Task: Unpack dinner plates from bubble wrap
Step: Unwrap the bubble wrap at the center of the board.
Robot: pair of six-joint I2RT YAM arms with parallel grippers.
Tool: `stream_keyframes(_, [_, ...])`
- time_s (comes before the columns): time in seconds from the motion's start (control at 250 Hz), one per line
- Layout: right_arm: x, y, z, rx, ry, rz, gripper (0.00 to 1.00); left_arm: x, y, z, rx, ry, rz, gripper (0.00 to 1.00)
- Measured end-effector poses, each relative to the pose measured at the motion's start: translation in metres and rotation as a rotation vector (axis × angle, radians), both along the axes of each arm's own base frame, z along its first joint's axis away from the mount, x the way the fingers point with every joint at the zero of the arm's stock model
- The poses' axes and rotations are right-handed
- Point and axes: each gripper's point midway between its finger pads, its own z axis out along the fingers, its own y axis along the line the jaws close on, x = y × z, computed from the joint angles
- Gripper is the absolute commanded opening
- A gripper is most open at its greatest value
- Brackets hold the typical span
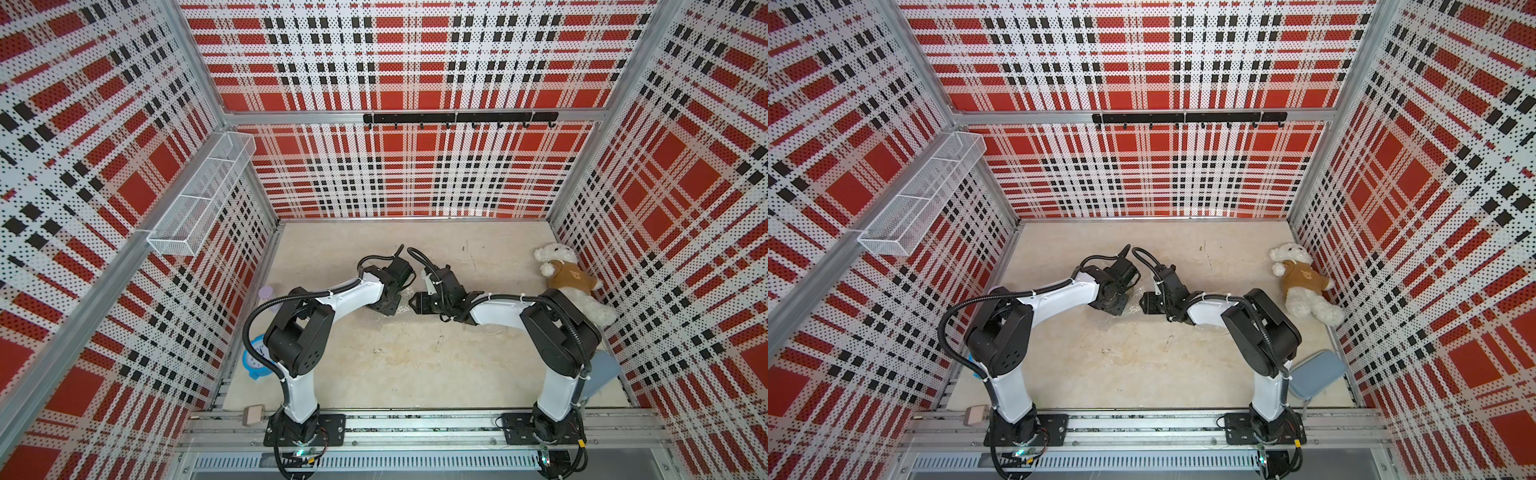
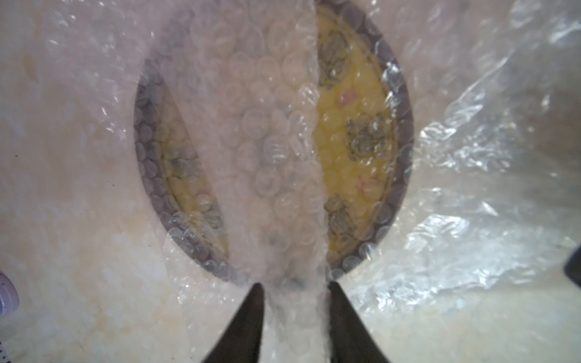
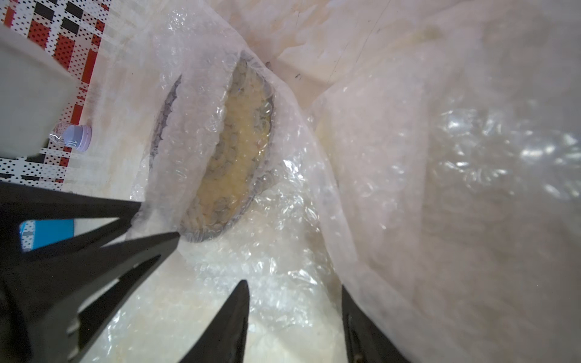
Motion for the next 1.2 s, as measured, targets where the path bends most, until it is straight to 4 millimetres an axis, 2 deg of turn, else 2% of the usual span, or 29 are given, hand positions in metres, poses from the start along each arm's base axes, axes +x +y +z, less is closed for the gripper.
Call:
stream_keyframes(0.108, [0.0, 0.0, -0.001, 0.001, -0.001, 0.0, 0.5, 0.002, 0.006, 0.0, 0.008, 0.0, 0.016, 0.08])
stream_keyframes(0.216, [-0.001, 0.0, -0.001, 0.002, -0.003, 0.0, 0.5, 0.005, 0.016, 0.002, 0.009, -0.002, 0.051, 0.04])
stream_keyframes(0.356, [-0.001, -0.001, -0.001, 0.002, -0.004, 0.0, 0.5, 0.017, 0.038, 0.023, -0.026, -0.052, 0.136, 0.02])
stream_keyframes(0.52, [-0.002, -0.002, 0.0, 0.003, -0.004, 0.0, 0.5, 0.027, 0.083, 0.07, -0.103, -0.178, 0.291, 0.05])
stream_keyframes(0.6, [-0.003, -0.002, 0.0, 0.003, -0.005, 0.0, 0.5, 0.022, 0.112, 0.09, -0.138, -0.242, 0.383, 0.11])
stream_keyframes(0.672, [-0.003, -0.002, 0.0, 0.003, -0.005, 0.001, 0.5, 0.011, 0.137, 0.097, -0.158, -0.275, 0.462, 0.15])
stream_keyframes(0.78, [-0.003, -0.002, 0.0, 0.004, -0.006, 0.004, 0.5, -0.012, 0.168, 0.089, -0.18, -0.285, 0.577, 0.24])
stream_keyframes(0.88, [-0.003, -0.002, 0.0, 0.003, -0.006, 0.007, 0.5, -0.035, 0.18, 0.066, -0.195, -0.24, 0.639, 0.27])
stream_keyframes(1.004, [-0.004, -0.002, 0.0, -0.003, -0.011, 0.015, 0.5, -0.056, 0.181, 0.042, -0.217, -0.176, 0.681, 0.27])
stream_keyframes(1.108, [-0.004, -0.002, 0.0, -0.009, -0.014, 0.023, 0.5, -0.06, 0.179, 0.038, -0.24, -0.166, 0.696, 0.28])
stream_keyframes(1.149, [-0.004, -0.002, 0.0, -0.012, -0.016, 0.025, 0.5, -0.06, 0.178, 0.038, -0.252, -0.171, 0.7, 0.32])
stream_keyframes(1.201, [-0.004, -0.002, 0.001, -0.015, -0.02, 0.026, 0.5, -0.061, 0.177, 0.04, -0.264, -0.177, 0.705, 0.43])
